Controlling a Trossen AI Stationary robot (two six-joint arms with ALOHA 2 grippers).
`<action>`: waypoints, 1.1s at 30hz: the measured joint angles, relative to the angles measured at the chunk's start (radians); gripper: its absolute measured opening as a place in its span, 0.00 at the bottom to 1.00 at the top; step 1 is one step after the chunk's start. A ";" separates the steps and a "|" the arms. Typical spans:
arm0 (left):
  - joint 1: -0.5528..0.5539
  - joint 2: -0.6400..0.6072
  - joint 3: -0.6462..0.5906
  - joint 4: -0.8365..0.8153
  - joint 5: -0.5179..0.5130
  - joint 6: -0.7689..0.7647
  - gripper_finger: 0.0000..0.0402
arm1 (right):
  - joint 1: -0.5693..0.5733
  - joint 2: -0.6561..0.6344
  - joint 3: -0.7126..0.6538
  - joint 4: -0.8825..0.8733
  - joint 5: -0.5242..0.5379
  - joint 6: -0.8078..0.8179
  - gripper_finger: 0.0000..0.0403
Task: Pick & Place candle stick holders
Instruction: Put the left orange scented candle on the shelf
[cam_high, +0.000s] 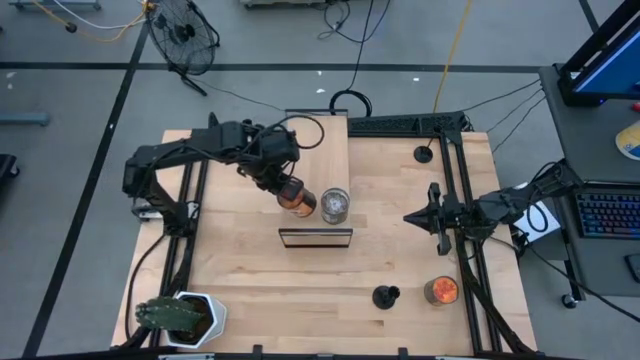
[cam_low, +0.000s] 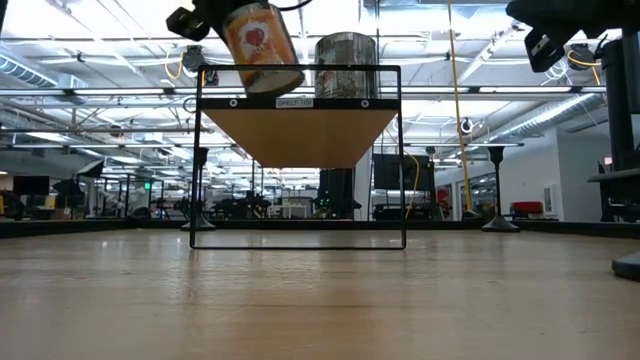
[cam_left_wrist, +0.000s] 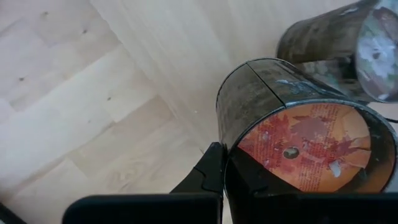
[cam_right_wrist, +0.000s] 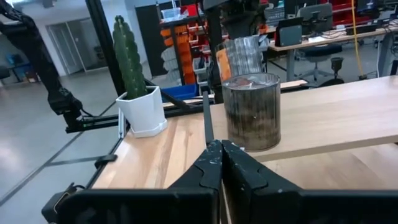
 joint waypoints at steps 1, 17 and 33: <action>-0.001 0.010 0.015 -0.011 -0.004 0.006 0.00 | -0.002 0.000 0.000 0.000 0.000 0.000 0.00; -0.017 0.105 0.085 -0.090 -0.033 0.030 0.00 | -0.003 0.000 0.000 0.001 -0.001 0.000 0.00; -0.023 0.122 0.084 -0.063 -0.033 0.013 0.00 | -0.003 0.000 0.000 0.001 -0.002 0.000 0.00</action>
